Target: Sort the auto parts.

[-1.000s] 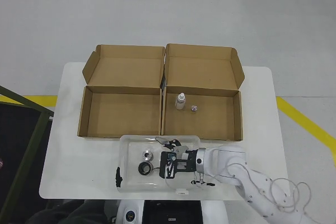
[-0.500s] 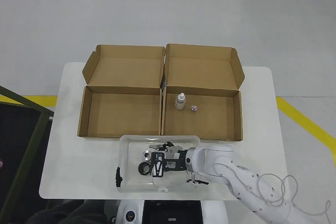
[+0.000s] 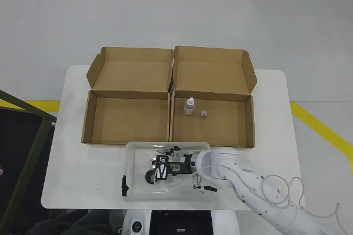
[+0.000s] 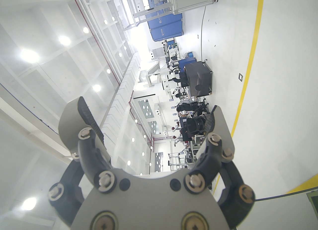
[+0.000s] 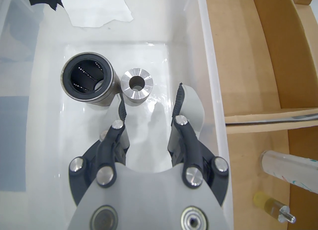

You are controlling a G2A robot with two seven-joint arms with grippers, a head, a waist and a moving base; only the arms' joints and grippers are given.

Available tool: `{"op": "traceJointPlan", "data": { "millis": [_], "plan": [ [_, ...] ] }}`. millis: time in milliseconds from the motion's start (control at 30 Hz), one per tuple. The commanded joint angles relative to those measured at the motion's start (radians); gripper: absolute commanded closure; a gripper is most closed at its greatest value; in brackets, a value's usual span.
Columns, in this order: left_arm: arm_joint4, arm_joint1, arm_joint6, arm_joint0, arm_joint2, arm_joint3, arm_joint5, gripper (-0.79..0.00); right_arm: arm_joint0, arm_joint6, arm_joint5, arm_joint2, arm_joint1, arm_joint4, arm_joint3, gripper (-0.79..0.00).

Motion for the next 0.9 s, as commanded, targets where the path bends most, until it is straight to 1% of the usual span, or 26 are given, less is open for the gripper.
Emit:
{"op": "traceJointPlan", "data": {
  "millis": [0,233,533,667,733,767,800,867],
  "plan": [
    [0.0,0.0,0.0,0.0,0.0,0.0,0.0,-0.785,0.01,0.002,0.001,-0.012,-0.007,0.003,0.015,-0.366],
    [0.0,0.0,0.0,0.0,0.0,0.0,0.0,-0.785,0.042,0.006,0.002,-0.048,-0.03,0.015,0.065,-0.388],
    [0.0,0.0,0.0,0.0,0.0,0.0,0.0,-0.785,0.083,0.007,-0.003,-0.095,-0.063,0.021,0.131,-0.385],
    [0.0,0.0,0.0,0.0,0.0,0.0,0.0,-0.785,0.093,0.0,-0.003,-0.105,-0.073,0.023,0.154,-0.369],
    [0.0,0.0,0.0,0.0,0.0,0.0,0.0,-0.785,0.097,-0.004,-0.007,-0.108,-0.078,0.028,0.163,-0.345],
    [0.0,0.0,0.0,0.0,0.0,0.0,0.0,-0.785,0.098,-0.007,-0.009,-0.108,-0.08,0.03,0.167,-0.32],
    [0.0,0.0,0.0,0.0,0.0,0.0,0.0,-0.785,0.099,-0.011,-0.011,-0.108,-0.081,0.033,0.171,-0.271],
    [0.0,0.0,0.0,0.0,0.0,0.0,0.0,-0.785,0.1,-0.019,-0.017,-0.109,-0.084,0.037,0.176,-0.142]
  ]
}}
